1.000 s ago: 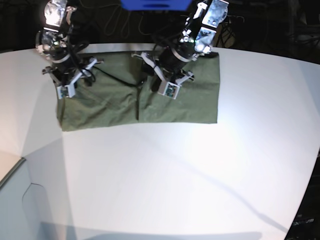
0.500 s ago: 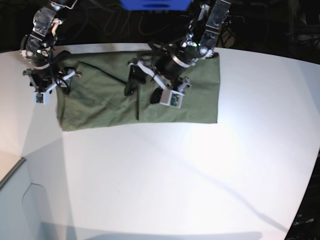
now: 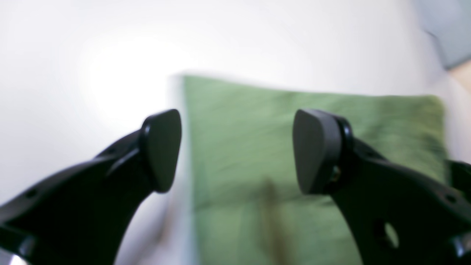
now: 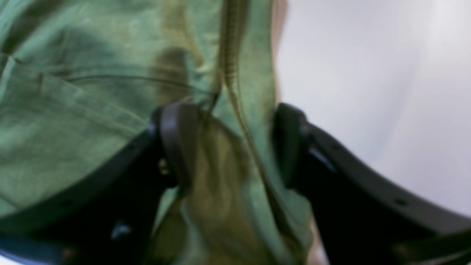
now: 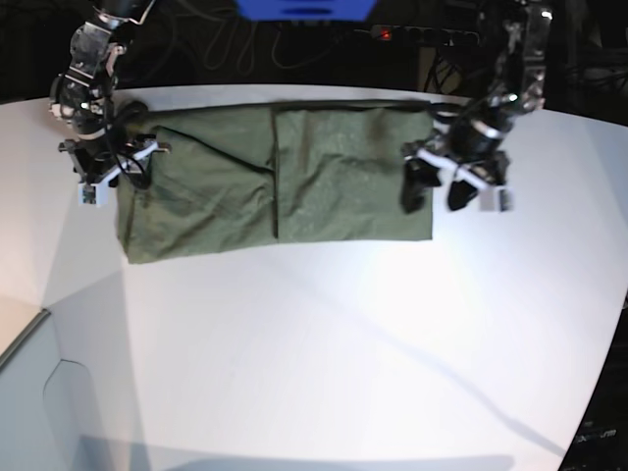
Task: Layout the t-shirt on the table in an organized manner, then fold the t-shirt properly
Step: 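Release the left gripper and move it to the folded end's edge, then grasp the other strip end with the right gripper and fold it over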
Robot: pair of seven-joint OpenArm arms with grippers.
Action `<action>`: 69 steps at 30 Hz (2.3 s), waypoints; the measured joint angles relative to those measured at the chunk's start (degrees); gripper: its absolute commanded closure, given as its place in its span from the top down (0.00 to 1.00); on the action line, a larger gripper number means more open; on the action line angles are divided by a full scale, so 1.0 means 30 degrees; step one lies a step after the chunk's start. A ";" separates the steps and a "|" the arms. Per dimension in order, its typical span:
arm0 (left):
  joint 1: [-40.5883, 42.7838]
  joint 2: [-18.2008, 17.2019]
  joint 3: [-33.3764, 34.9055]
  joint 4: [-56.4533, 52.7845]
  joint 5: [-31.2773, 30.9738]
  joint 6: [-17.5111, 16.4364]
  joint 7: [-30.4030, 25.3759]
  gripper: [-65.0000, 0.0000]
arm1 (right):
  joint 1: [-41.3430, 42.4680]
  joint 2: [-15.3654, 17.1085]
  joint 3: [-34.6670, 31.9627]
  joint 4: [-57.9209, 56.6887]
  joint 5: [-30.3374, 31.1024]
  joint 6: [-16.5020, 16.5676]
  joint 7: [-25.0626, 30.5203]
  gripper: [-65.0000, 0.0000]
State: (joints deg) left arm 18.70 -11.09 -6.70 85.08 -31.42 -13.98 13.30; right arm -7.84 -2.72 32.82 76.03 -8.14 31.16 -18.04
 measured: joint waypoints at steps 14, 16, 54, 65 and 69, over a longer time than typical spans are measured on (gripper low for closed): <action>-0.1115 0.0918 -0.1945 -0.4160 0.0087 -0.0248 -0.0685 0.71 | -0.0109 -0.0044 0.0044 0.0138 0.0146 0.1683 -0.0138 0.00; -0.1515 0.1056 -0.1843 -0.4466 0.0087 -0.0291 -0.0525 0.71 | -0.0262 -0.0168 0.0036 0.0852 -0.0182 0.2382 -0.0765 0.00; -0.2280 0.0787 -0.0270 -0.5326 0.0007 -0.0561 -0.1049 0.71 | -0.3038 -0.1923 -1.5052 0.6790 0.0328 0.2659 -0.1086 0.00; -0.2222 0.0729 -0.0270 -0.5195 0.0007 -0.0561 -0.1013 0.71 | -0.1260 -0.1902 -1.7427 0.4473 0.0357 0.2659 -0.0984 0.00; -0.1472 0.0029 -0.0262 -0.4167 -0.0066 -0.0277 -0.0430 0.71 | -0.1064 -0.1894 -1.7529 0.4583 0.0342 0.2659 -0.1202 0.00</action>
State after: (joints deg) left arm 14.28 -11.00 -7.49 72.58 -31.62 -14.81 12.01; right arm -11.03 -8.40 -19.77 89.78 -7.11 39.13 -21.65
